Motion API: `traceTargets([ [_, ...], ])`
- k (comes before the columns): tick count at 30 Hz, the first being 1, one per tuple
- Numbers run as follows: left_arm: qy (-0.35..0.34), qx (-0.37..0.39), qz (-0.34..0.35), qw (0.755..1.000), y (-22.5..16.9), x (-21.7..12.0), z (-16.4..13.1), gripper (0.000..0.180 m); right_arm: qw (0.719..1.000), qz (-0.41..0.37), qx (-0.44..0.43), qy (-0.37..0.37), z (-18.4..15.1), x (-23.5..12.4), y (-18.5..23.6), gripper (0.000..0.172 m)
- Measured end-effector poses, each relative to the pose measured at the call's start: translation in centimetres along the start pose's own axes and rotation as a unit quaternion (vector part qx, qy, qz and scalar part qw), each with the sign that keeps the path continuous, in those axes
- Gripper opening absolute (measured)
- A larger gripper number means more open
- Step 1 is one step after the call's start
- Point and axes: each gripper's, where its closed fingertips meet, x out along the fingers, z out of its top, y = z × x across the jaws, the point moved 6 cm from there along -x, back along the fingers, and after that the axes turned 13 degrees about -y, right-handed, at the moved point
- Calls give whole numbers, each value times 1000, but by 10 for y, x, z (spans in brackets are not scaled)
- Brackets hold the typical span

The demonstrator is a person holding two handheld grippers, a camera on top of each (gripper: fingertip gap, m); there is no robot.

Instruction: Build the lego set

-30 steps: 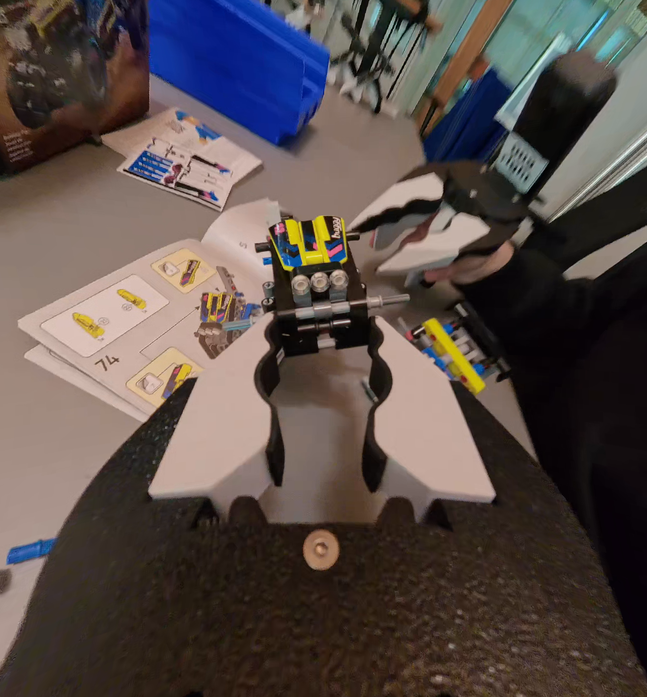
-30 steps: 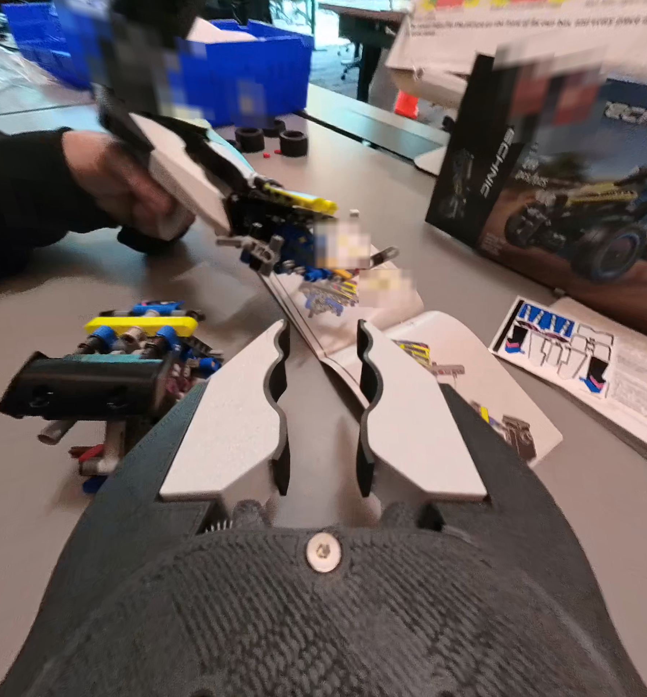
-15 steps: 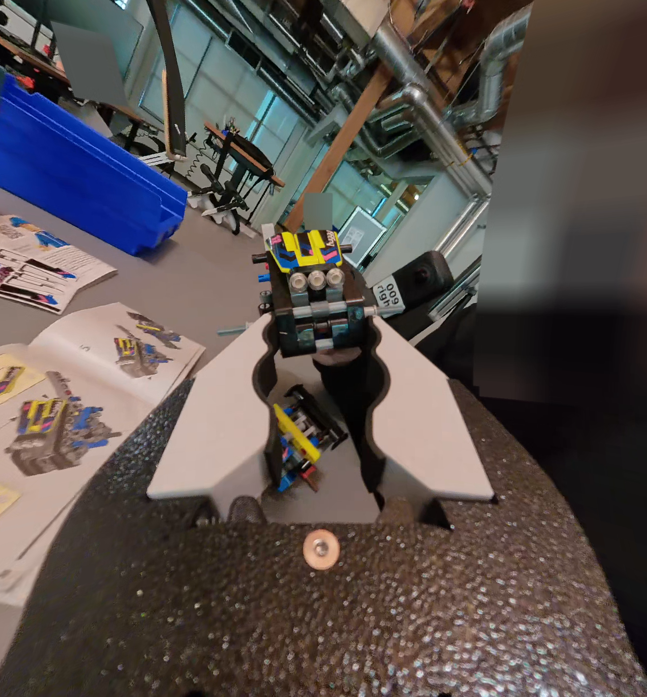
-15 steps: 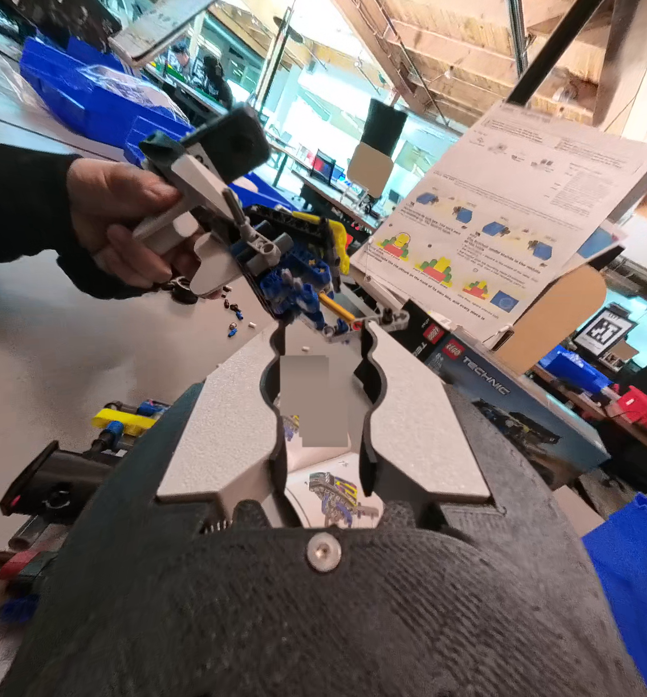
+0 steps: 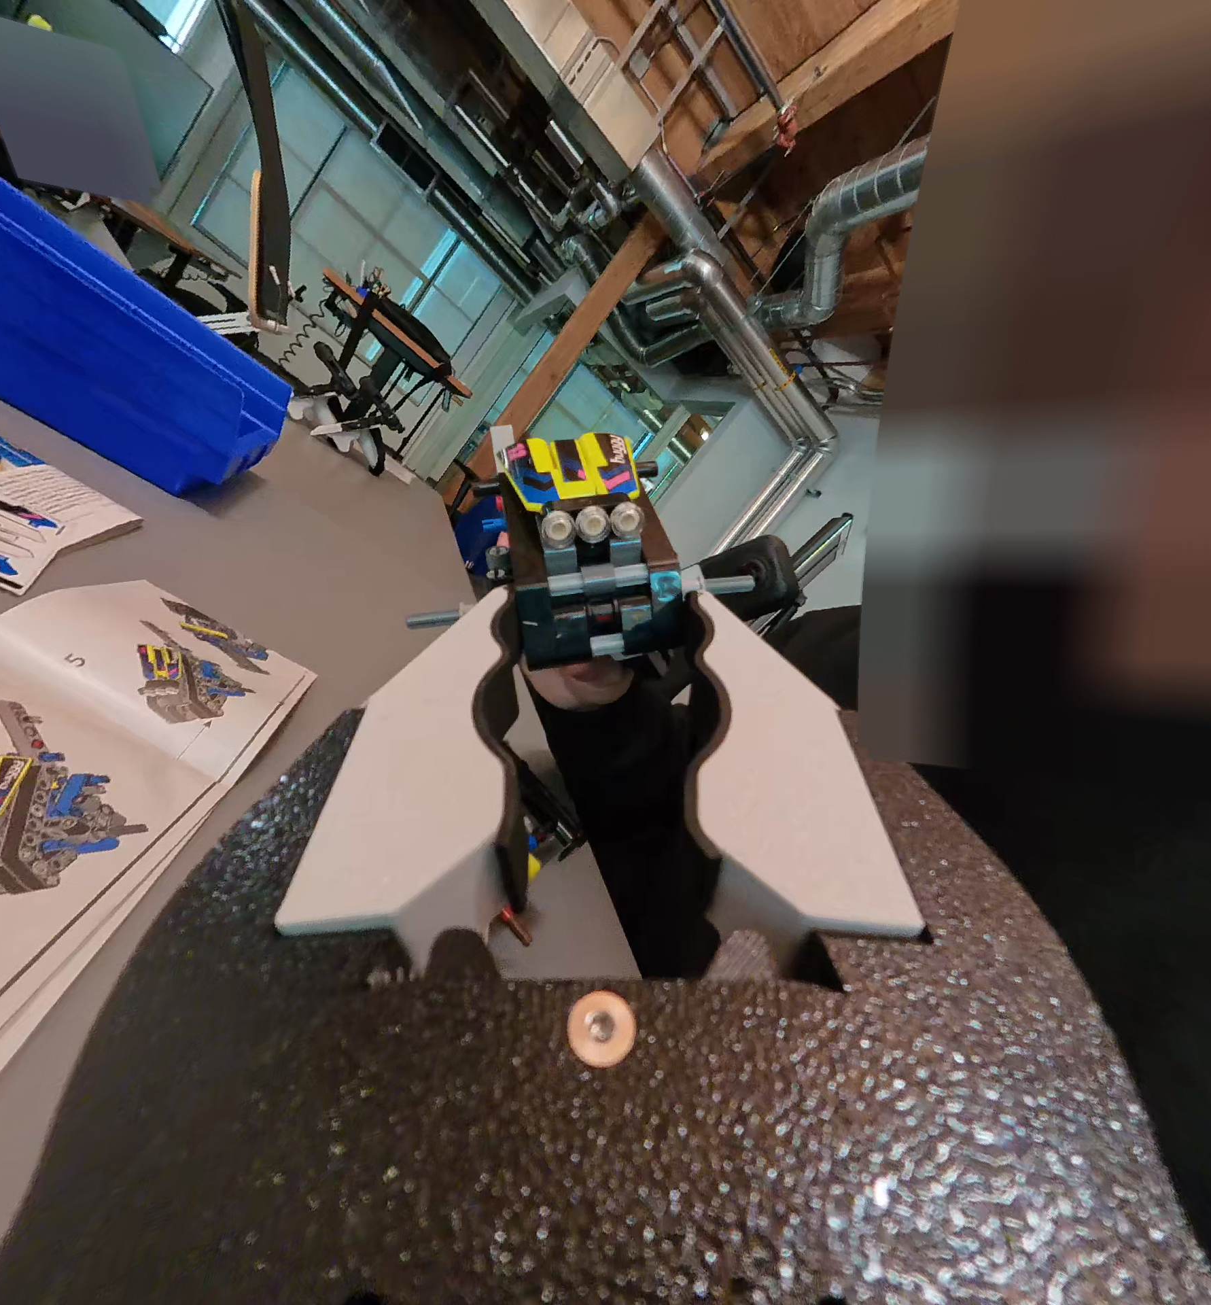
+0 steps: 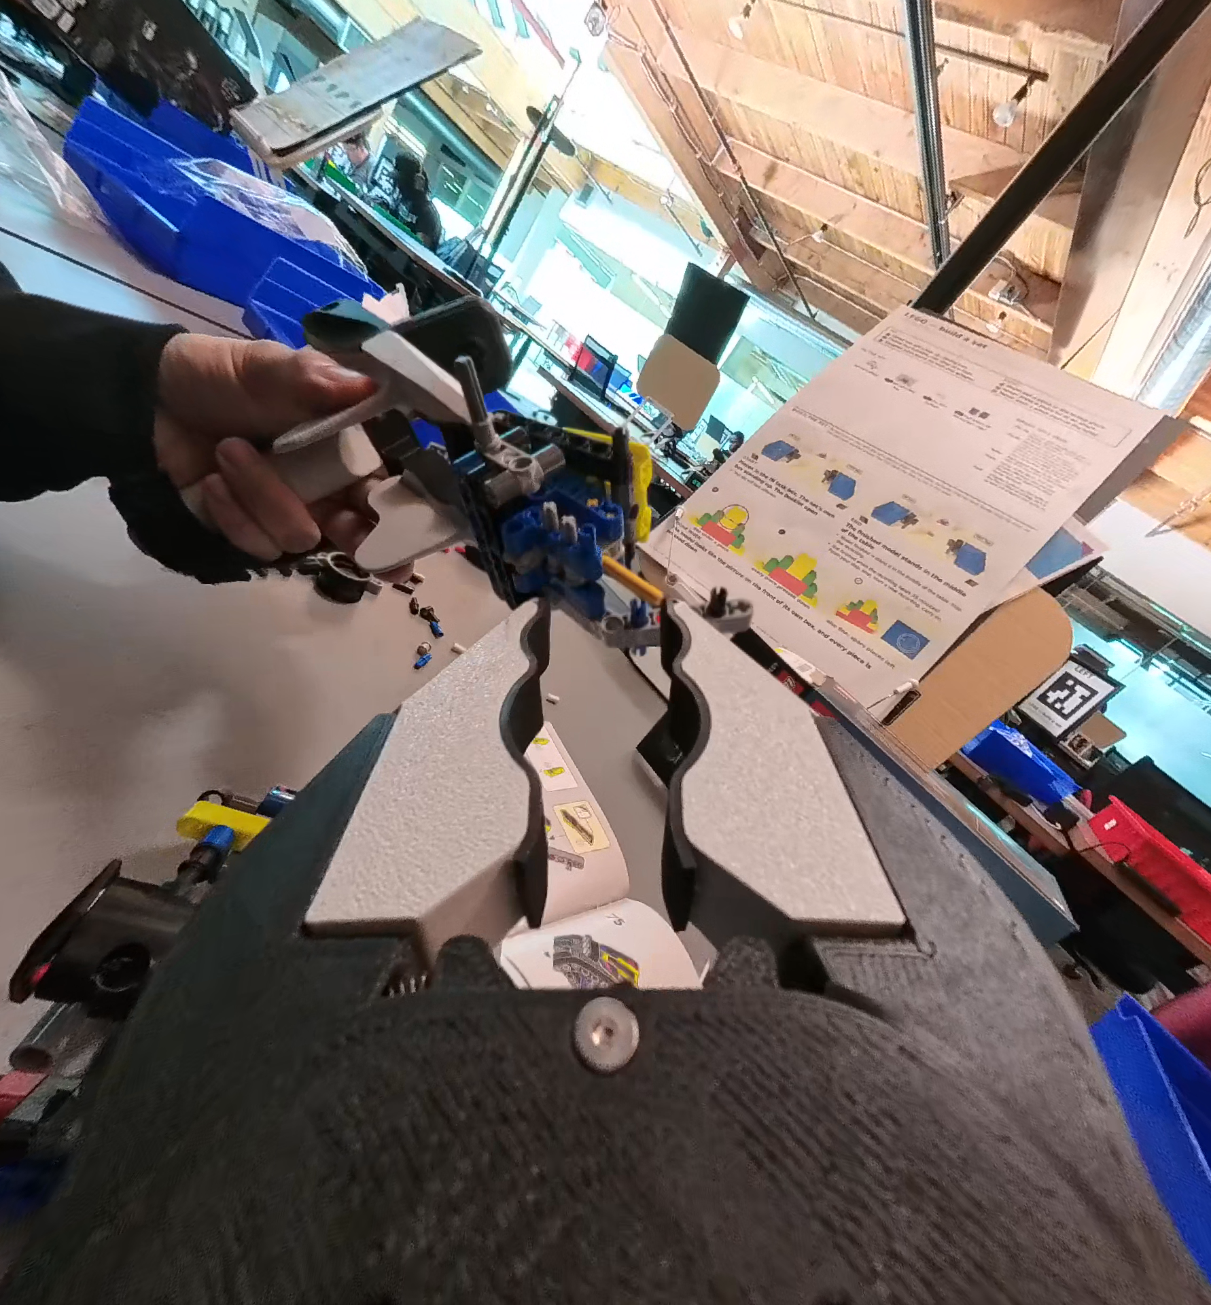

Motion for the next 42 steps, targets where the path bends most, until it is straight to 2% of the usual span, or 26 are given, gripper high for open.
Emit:
traceTargets([
  [11,17,-35,23,999,3,3,-7,43,1000,6,-25,16,-9,6,2,27],
  [13,23,-51,44,997,8,2,-9,43,998,27,-47,32,-13,6,3,29],
  [16,39,-69,78,994,16,-1,-14,43,993,88,-51,60,-22,8,9,21],
  [18,48,-80,94,991,20,-3,-17,43,990,108,-52,69,-27,9,11,23],
  [23,45,-88,118,988,26,-9,-15,43,990,110,33,84,-42,13,11,20],
  [27,37,-67,100,992,22,-9,-10,44,980,97,158,65,-48,14,6,20],
  [31,29,-28,96,995,20,-7,-6,46,953,77,288,56,-53,16,1,19],
  [34,21,56,107,992,16,-6,0,42,915,51,398,38,-56,17,-5,19],
  [42,44,246,113,962,4,-1,3,32,816,48,576,-4,-62,15,-8,18],
])
